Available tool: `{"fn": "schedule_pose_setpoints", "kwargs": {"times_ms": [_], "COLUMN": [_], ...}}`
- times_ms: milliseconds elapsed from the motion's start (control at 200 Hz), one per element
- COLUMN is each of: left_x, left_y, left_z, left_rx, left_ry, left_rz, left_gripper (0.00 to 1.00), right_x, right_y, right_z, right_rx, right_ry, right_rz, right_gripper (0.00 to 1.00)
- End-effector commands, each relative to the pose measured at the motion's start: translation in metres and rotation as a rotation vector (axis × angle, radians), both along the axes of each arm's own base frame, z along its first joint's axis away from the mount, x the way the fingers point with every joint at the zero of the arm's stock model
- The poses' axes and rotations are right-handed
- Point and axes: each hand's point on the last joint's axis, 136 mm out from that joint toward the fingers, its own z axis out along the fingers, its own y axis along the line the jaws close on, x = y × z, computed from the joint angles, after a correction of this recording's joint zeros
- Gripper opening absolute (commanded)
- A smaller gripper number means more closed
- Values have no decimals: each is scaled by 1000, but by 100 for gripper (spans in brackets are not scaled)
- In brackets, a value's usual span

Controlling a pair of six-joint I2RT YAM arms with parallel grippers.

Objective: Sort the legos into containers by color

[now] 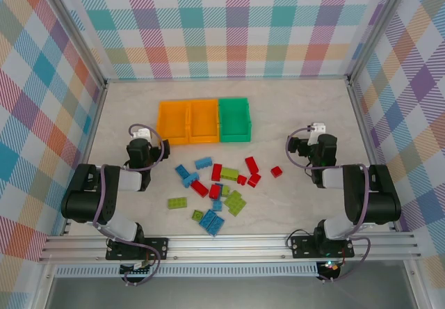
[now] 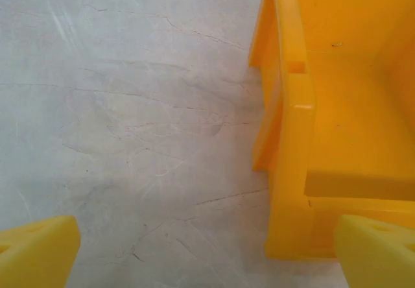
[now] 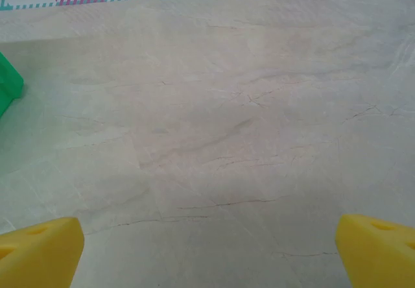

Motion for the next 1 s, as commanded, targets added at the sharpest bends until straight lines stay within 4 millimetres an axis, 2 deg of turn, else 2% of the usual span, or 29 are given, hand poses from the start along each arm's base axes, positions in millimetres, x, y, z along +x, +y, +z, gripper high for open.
{"fn": "schedule_pose_setpoints", "kwargs": {"times_ms": [0, 545, 650, 735, 810, 910, 950, 995], "left_x": [11, 11, 11, 11, 11, 11, 10, 7], "left_y": [-5, -5, -5, -5, -6, -4, -1, 1], "left_z": [17, 17, 17, 18, 18, 20, 26, 36], "left_rx": [3, 4, 4, 4, 3, 6, 9, 26], "left_ry": [-63, -61, -61, -64, -64, -69, -71, -75], "left_rz": [-25, -24, -23, -25, -26, -16, 6, 24], "left_gripper": [100, 100, 100, 100, 100, 100, 100, 100], "right_x": [5, 6, 6, 3, -8, -33, -49, -64], "right_y": [4, 3, 9, 3, -6, -12, -7, 11], "right_z": [10, 10, 20, 33, 41, 74, 81, 90], "right_rx": [0, 2, 5, 9, 39, 249, 350, 430], "right_ry": [-32, -33, -25, -20, 14, 100, 171, 218], "right_rz": [37, 32, 65, 25, -49, -197, -234, -187], "right_gripper": [100, 100, 100, 100, 100, 100, 100, 100]}}
